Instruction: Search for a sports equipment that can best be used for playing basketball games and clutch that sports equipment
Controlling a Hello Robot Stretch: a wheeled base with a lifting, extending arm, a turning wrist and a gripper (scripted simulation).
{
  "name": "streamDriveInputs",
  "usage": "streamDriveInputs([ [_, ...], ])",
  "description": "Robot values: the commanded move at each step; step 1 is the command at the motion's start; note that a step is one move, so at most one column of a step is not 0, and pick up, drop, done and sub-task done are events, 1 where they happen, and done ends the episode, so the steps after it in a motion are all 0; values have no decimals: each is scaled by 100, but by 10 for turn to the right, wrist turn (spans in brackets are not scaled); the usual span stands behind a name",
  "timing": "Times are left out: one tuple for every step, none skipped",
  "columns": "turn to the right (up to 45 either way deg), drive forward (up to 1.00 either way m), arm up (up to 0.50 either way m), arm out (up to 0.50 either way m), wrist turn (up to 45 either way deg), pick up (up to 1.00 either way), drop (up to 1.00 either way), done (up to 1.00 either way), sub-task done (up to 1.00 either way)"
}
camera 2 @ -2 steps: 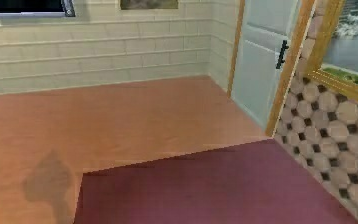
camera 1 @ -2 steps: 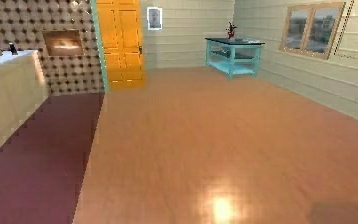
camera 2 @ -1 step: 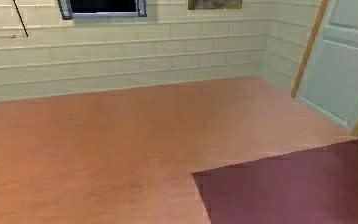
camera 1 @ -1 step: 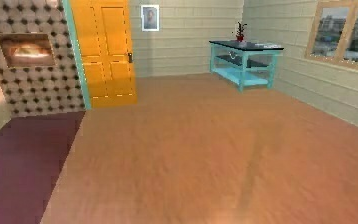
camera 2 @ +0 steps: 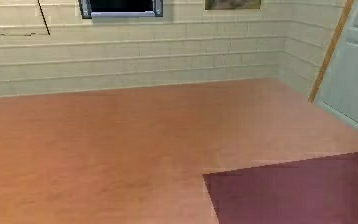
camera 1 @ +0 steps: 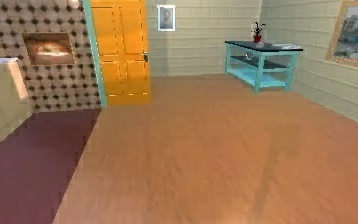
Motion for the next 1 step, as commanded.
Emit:
streamDriveInputs([
  [0, 100, 0, 0, 0, 0, 0, 0, 0],
])
